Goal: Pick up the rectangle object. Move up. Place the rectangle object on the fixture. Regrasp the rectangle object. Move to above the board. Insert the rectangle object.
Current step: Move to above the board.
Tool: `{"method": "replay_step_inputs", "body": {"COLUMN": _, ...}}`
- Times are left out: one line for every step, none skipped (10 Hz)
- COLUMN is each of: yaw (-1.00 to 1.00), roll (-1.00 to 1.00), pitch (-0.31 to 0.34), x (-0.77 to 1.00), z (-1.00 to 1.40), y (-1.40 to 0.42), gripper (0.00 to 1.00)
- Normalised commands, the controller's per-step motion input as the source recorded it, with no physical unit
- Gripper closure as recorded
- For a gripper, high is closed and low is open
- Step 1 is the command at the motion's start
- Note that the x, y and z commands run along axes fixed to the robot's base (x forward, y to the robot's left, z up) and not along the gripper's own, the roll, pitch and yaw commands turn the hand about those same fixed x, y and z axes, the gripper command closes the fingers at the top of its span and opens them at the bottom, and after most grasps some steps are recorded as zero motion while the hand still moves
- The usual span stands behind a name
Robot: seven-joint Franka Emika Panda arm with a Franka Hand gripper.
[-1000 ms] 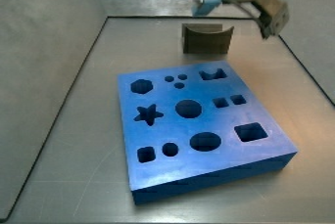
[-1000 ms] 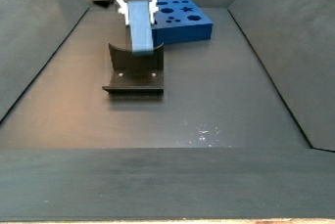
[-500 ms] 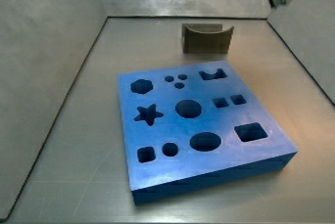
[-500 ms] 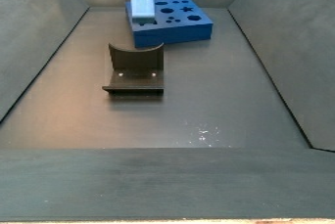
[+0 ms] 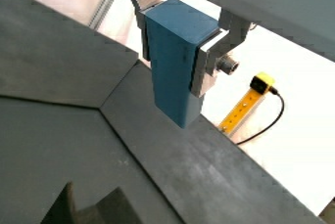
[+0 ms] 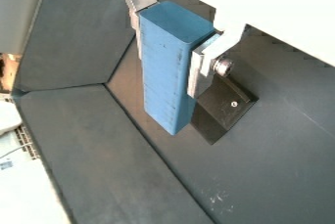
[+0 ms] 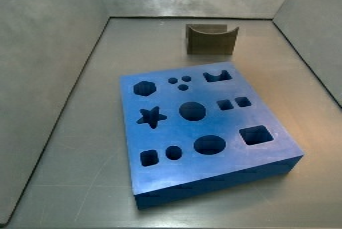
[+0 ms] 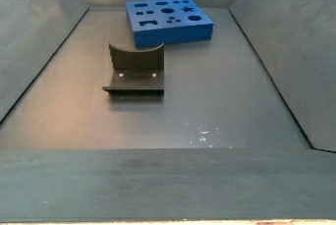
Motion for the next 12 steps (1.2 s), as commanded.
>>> {"method": "replay_step_inputs", "body": {"yaw": -0.18, "roll": -1.00, "pitch": -0.008, "x": -0.44, "z": -0.25, "y": -1.00, "gripper": 1.00}}
{"method": "replay_step_inputs", "body": {"yaw": -0.18, "roll": -1.00, "pitch": -0.014, "x": -0.44, "z": -0.27, "y": -1.00, "gripper": 1.00}}
{"method": "replay_step_inputs", "body": {"yaw": -0.17, "roll": -1.00, "pitch": -0.023, "x": -0.46, "z": -0.27, "y": -1.00, "gripper": 1.00}}
{"method": "replay_step_inputs", "body": {"yaw": -0.16, "roll": -1.00, "pitch": -0.017, "x": -0.48, "z": -0.27, "y": -1.00, "gripper": 1.00}}
{"method": "replay_step_inputs", "body": {"yaw": -0.16, "roll": -1.00, "pitch": -0.014, "x": -0.50, "z": -0.26, "y": -1.00, "gripper": 1.00}}
{"method": "replay_step_inputs", "body": {"yaw": -0.15, "roll": -1.00, "pitch": -0.003, "x": -0.51, "z": -0.27, "y": -1.00, "gripper": 1.00}}
{"method": "replay_step_inputs", "body": {"yaw": -0.15, "roll": -1.00, "pitch": 0.004, "x": -0.53, "z": -0.25, "y": -1.00, "gripper": 1.00}}
{"method": "replay_step_inputs", "body": {"yaw": -0.14, "roll": -1.00, "pitch": 0.008, "x": -0.44, "z": -0.19, "y": -0.79, "gripper": 1.00}}
{"method": "replay_step_inputs", "body": {"yaw": -0.13, "roll": -1.00, "pitch": 0.012, "x": -0.30, "z": -0.12, "y": -0.49, "gripper": 1.00}}
{"method": "replay_step_inputs", "body": {"yaw": -0.12, "roll": -1.00, "pitch": 0.016, "x": -0.20, "z": -0.06, "y": -0.26, "gripper": 1.00}}
{"method": "replay_step_inputs", "body": {"yaw": -0.12, "roll": -1.00, "pitch": 0.020, "x": -0.13, "z": -0.02, "y": -0.10, "gripper": 1.00}}
{"method": "replay_step_inputs", "body": {"yaw": -0.11, "roll": -1.00, "pitch": 0.024, "x": -0.09, "z": 0.00, "y": -0.01, "gripper": 1.00}}
